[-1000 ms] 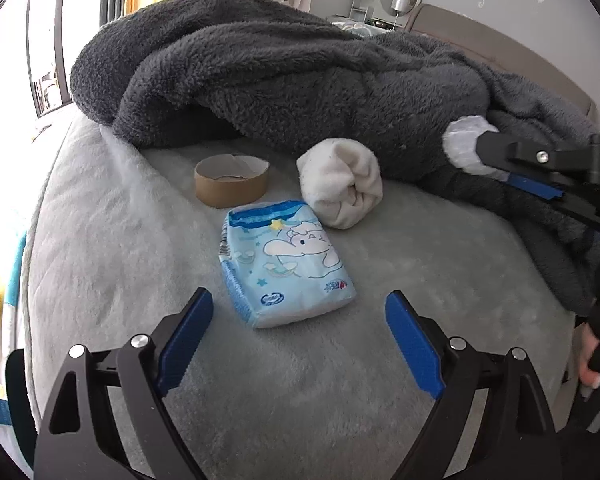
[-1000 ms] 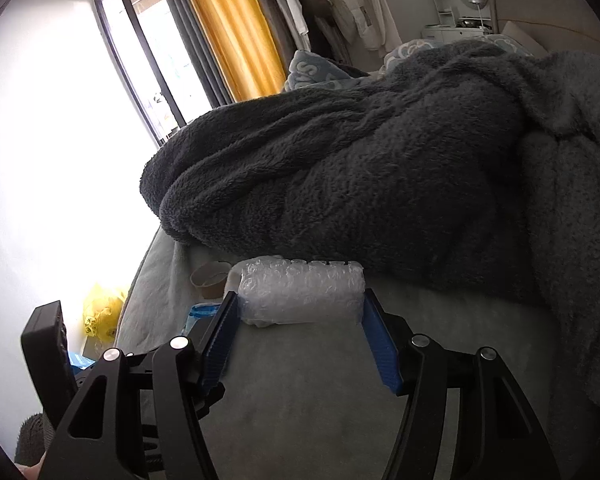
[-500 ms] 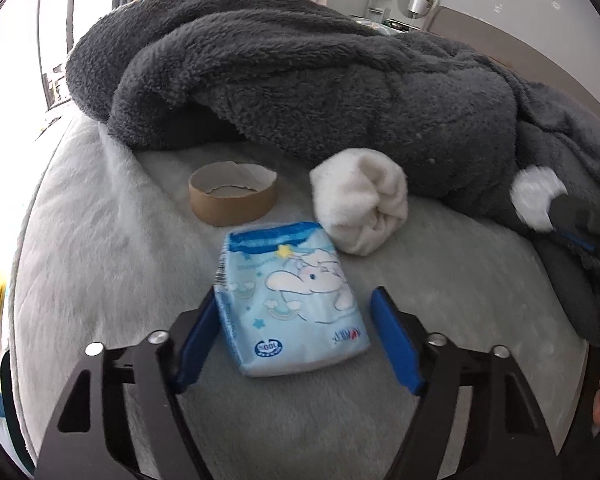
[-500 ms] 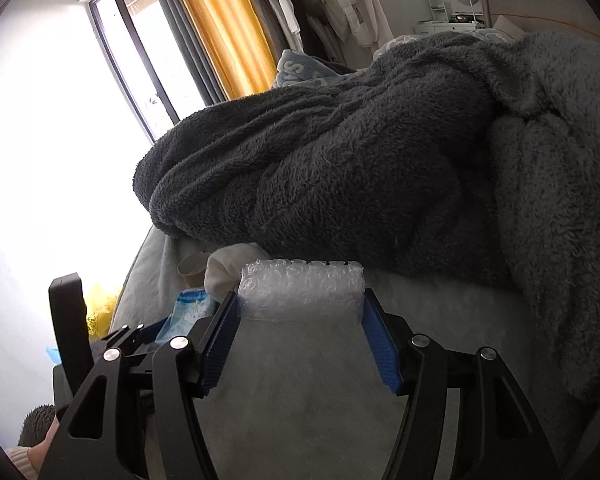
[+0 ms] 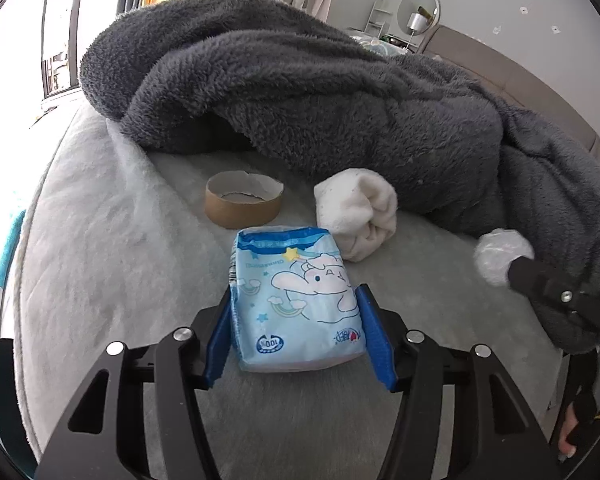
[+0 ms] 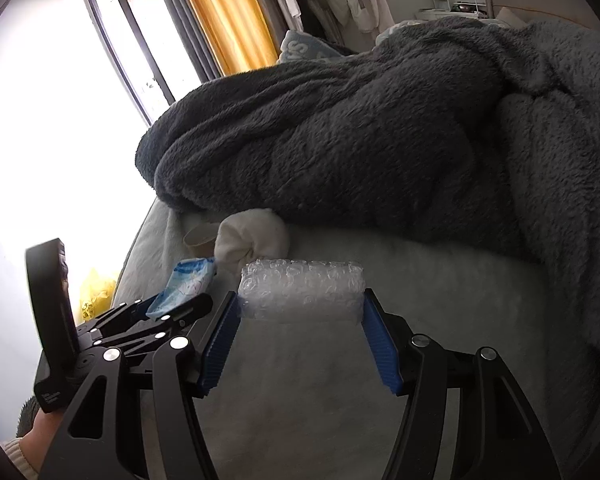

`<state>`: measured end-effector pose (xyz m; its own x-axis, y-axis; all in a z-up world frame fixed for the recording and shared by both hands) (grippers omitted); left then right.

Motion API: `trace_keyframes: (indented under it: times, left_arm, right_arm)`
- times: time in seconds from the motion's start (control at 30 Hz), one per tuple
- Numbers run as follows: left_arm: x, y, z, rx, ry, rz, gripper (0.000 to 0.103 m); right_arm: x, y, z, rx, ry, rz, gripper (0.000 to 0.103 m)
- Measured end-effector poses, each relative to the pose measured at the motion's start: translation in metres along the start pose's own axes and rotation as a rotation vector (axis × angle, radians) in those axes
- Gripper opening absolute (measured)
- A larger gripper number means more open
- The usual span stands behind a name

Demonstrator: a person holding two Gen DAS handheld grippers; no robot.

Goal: Collect trash
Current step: 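Carry the bubble wrap and blue wipes pack over the black bin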

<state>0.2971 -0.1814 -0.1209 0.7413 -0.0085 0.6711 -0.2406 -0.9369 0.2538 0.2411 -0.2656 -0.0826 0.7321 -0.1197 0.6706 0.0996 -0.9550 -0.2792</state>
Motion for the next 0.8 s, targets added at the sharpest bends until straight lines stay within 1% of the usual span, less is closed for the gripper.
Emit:
trace_keyframes:
  times: [0.17, 0.33, 0.43, 0.67, 0.8]
  left_arm:
    - [-0.007, -0.011, -0.019, 0.009, 0.020, 0.014, 0.060]
    - [-0.010, -0.035, -0.047, 0.034, 0.051, 0.025, 0.060]
    - [-0.008, -0.047, -0.059, 0.039, 0.074, 0.006, 0.060]
    - [-0.007, -0.082, -0.081, 0.069, 0.104, -0.033, 0.060]
    - [-0.008, -0.108, -0.093, 0.096, 0.113, -0.059, 0.060]
  right_arm:
    - [-0.004, -0.019, 0.000, 0.008, -0.012, -0.021, 0.062]
    - [-0.002, -0.052, -0.011, 0.017, -0.001, -0.094, 0.062]
    - [0.001, -0.074, -0.022, 0.024, 0.017, -0.136, 0.062]
    - [0.010, -0.114, -0.034, 0.077, 0.033, -0.146, 0.062]
    - [0.014, -0.133, -0.040, 0.097, 0.051, -0.152, 0.062]
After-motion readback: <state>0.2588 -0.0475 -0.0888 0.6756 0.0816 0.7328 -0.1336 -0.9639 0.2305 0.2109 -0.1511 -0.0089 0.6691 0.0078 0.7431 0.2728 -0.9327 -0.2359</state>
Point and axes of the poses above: each gripper's, at about its wrist camera, not at the fingertips, and z roughly the way its jaws point, y to its right, x to its top, the point moved 4 cm from there along z, roughly the way its jaws point
